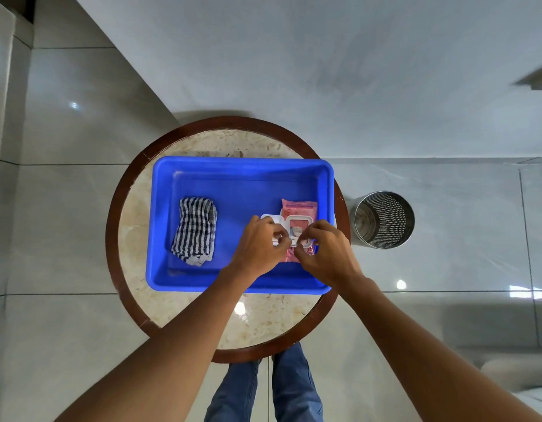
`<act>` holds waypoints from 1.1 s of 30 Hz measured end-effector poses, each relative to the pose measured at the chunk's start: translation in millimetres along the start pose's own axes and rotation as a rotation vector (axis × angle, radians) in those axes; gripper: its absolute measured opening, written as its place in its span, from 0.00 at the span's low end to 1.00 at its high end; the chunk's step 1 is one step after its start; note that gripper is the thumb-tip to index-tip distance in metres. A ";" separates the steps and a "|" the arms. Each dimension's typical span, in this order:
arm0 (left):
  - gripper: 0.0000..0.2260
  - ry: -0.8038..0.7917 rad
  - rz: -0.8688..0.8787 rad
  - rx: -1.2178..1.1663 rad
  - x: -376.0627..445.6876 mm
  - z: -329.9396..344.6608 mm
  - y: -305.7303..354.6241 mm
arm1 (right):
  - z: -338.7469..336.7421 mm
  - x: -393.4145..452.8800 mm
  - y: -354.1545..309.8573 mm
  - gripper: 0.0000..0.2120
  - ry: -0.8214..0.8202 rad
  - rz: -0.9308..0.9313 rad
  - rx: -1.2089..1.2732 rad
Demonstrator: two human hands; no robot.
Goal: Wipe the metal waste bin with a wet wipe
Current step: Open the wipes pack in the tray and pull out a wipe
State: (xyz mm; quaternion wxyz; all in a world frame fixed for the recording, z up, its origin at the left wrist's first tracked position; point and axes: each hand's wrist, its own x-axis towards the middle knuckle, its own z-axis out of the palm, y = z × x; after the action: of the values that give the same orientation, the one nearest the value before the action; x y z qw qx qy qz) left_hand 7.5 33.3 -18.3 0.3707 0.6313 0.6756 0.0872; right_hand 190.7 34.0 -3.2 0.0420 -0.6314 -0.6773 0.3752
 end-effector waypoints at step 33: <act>0.06 0.077 0.156 0.415 -30.2 20.3 12.8 | -12.3 33.9 -11.6 0.11 -0.108 0.051 -0.185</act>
State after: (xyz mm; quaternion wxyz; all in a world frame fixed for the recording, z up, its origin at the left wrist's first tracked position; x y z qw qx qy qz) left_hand 27.8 0.9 -13.4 0.1986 0.7404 0.6421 -0.0013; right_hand 180.8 70.6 -2.0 -0.0629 -0.6286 -0.6940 0.3455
